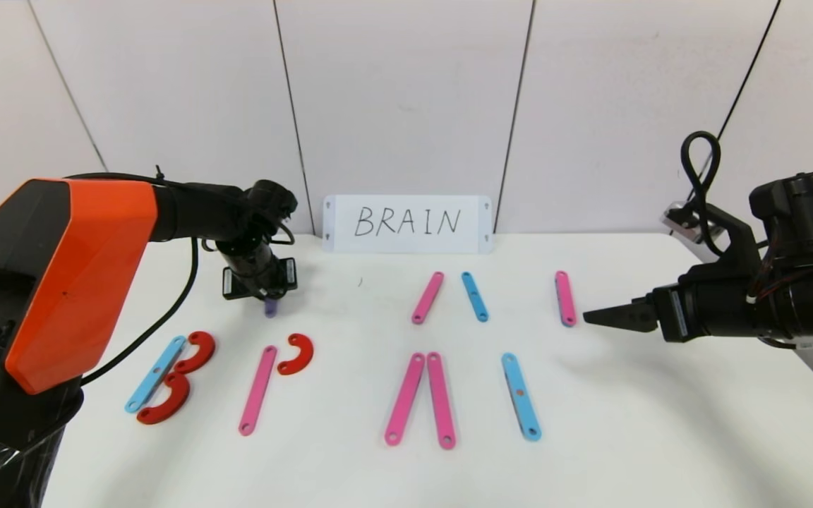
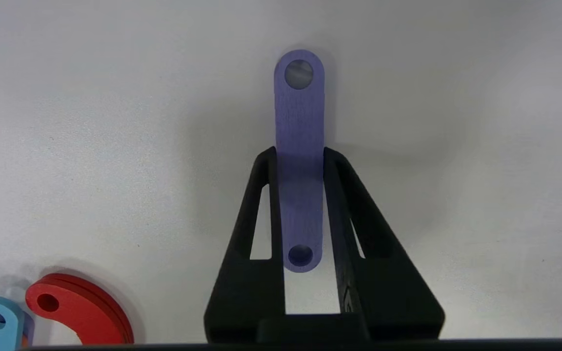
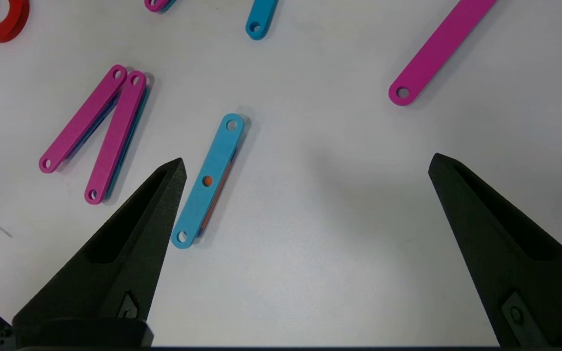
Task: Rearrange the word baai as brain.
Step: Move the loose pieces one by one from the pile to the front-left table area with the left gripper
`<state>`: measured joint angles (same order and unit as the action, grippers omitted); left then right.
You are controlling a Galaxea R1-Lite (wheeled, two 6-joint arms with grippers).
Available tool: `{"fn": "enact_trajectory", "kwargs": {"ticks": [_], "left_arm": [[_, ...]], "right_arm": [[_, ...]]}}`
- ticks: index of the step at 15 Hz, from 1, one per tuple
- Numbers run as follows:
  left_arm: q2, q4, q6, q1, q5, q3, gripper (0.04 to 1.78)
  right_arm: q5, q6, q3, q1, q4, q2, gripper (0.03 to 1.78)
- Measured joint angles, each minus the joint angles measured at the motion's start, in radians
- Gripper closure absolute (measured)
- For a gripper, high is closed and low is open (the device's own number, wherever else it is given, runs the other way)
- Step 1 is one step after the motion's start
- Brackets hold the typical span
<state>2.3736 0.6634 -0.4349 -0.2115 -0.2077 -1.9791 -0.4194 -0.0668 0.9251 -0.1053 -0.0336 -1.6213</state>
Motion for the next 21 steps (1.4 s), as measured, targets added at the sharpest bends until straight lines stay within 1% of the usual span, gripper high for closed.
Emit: {"fn": "enact_trajectory", "kwargs": {"ticks": [7, 10, 16, 18, 21], "left_arm": [[-0.008, 0.014, -0.007, 0.000, 0.001, 0.001, 1.54], [-0.054, 0.030, -0.031, -0.006, 0.010, 0.003, 1.54], [-0.209, 0.187, -0.110, -0.078, 0.008, 0.015, 1.54], [-0.265, 0.204, -0.121, -0.107, 0.006, 0.057, 1.54], [-0.340, 0.197, -0.142, -0.153, 0.000, 0.161, 1.54]], "right_arm": [[0.000, 0.000, 0.000, -0.001, 0.000, -0.001, 0.07], [0.001, 0.000, 0.000, -0.003, 0.000, -0.002, 0.07], [0.001, 0.000, 0.000, -0.003, 0.000, -0.002, 0.07], [0.001, 0.000, 0.000, -0.002, 0.000, -0.002, 0.07], [0.001, 0.000, 0.000, -0.002, 0.000, -0.002, 0.07]]}}
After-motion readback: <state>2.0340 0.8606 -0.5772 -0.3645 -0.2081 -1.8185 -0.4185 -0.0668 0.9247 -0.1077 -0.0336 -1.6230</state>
